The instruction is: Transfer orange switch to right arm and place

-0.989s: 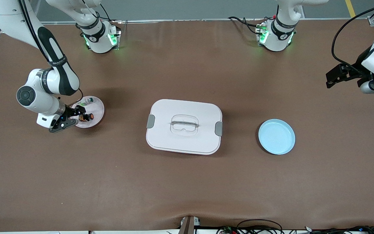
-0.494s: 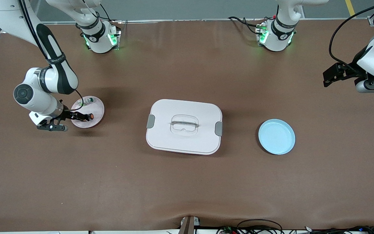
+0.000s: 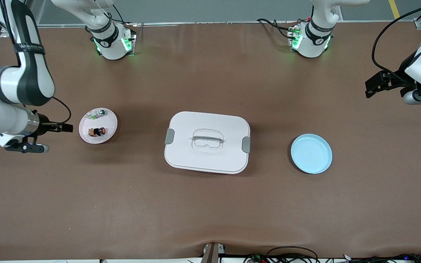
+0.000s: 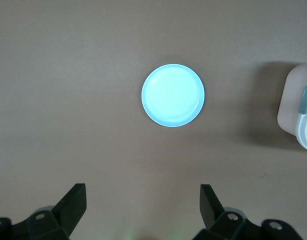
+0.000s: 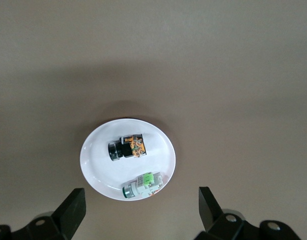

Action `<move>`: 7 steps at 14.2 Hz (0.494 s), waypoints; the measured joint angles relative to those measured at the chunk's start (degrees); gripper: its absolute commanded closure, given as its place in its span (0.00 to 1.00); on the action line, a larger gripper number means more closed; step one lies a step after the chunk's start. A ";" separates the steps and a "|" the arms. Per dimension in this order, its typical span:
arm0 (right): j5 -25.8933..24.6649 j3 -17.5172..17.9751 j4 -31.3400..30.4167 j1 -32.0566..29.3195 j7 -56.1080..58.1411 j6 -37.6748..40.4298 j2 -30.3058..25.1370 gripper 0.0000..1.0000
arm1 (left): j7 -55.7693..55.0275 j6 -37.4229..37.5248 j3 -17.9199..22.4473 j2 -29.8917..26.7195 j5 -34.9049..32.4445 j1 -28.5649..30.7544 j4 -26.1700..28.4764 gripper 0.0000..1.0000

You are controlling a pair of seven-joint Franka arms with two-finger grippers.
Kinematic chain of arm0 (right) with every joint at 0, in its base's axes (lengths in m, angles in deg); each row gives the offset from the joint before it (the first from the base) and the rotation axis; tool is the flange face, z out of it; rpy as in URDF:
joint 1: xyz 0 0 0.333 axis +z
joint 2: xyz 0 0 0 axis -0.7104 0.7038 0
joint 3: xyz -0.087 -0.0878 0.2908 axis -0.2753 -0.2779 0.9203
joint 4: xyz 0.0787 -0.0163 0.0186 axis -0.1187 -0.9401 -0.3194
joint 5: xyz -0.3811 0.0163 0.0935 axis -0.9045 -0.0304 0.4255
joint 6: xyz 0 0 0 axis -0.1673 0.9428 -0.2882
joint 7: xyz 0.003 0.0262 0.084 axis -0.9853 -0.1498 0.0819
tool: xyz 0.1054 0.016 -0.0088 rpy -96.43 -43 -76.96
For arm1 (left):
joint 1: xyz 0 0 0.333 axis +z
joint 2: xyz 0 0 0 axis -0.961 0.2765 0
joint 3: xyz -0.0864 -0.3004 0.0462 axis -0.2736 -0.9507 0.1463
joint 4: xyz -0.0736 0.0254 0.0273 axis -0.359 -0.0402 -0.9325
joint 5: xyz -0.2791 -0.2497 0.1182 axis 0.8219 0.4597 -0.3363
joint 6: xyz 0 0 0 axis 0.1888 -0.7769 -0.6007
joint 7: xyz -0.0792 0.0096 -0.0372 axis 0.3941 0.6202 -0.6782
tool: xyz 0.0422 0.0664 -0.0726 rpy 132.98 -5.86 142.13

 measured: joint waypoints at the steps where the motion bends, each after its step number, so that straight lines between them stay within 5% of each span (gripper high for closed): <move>1: 0.00 0.00 0.99 0.23 -0.14 0.42 -0.15 0.00 | 0.00 0.00 0.00 0.00 0.20 0.08 0.00 0.00; 7: 0.00 -0.02 4.34 0.36 -0.20 1.29 -4.21 0.00 | 0.00 0.02 0.01 0.00 0.33 0.24 0.00 0.00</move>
